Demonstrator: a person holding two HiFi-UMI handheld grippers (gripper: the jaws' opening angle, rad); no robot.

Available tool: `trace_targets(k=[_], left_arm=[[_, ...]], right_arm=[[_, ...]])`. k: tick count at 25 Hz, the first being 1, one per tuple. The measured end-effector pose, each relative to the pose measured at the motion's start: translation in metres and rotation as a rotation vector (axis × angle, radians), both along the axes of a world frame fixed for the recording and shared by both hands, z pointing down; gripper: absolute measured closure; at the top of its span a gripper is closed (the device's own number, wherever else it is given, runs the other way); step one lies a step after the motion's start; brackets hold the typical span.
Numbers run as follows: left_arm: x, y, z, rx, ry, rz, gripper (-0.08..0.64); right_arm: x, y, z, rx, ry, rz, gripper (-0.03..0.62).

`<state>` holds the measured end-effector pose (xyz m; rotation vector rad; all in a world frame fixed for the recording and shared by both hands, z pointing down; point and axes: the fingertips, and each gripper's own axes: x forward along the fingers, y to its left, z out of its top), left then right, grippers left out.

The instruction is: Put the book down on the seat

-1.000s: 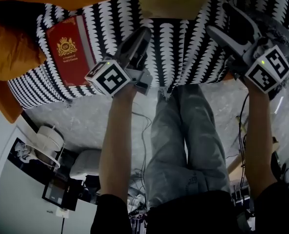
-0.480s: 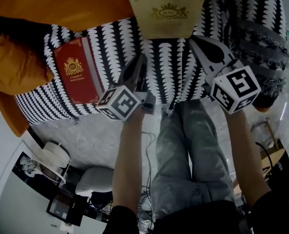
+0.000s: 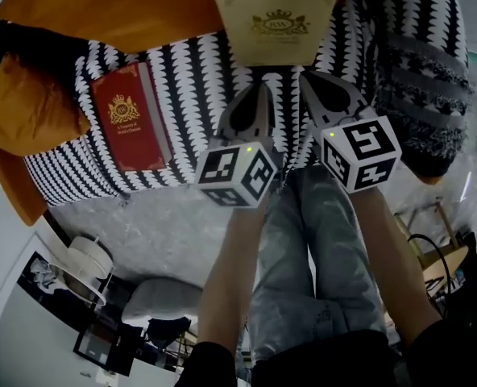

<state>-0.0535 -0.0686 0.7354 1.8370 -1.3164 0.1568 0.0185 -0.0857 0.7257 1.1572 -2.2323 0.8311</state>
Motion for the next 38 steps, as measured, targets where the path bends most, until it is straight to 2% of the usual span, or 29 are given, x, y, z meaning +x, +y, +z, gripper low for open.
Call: trace_targets(k=[5, 7, 12, 17, 26, 30, 34, 38], left_arm=[[0.007, 0.008, 0.001, -0.012, -0.21, 0.025, 0.546], [0.009, 0.009, -0.001, -0.011, -0.255, 0.047, 0.546], [0.008, 0.012, -0.012, -0.018, -0.259, 0.063, 0.546], [0.017, 0.019, -0.053, 0.004, -0.242, 0.05, 0.546], [0.025, -0.007, -0.153, 0.161, -0.256, 0.086, 0.546], [0.023, -0.005, -0.202, 0.195, -0.256, 0.077, 0.546], [0.036, -0.016, -0.253, 0.27, -0.274, 0.077, 0.546], [0.037, -0.019, -0.301, 0.337, -0.303, 0.04, 0.546]], right_arm=[[-0.003, 0.01, 0.006, 0.033, 0.094, -0.046, 0.581], [-0.005, 0.013, 0.003, 0.054, 0.123, -0.071, 0.583], [-0.005, 0.017, -0.012, 0.061, 0.111, -0.069, 0.581], [0.003, 0.016, -0.048, 0.088, 0.115, -0.058, 0.581], [0.005, 0.002, -0.14, 0.178, 0.113, -0.077, 0.581], [0.008, 0.002, -0.186, 0.204, 0.086, -0.065, 0.581], [0.013, -0.012, -0.235, 0.276, 0.07, -0.067, 0.581], [0.015, -0.019, -0.281, 0.34, 0.03, -0.03, 0.583]])
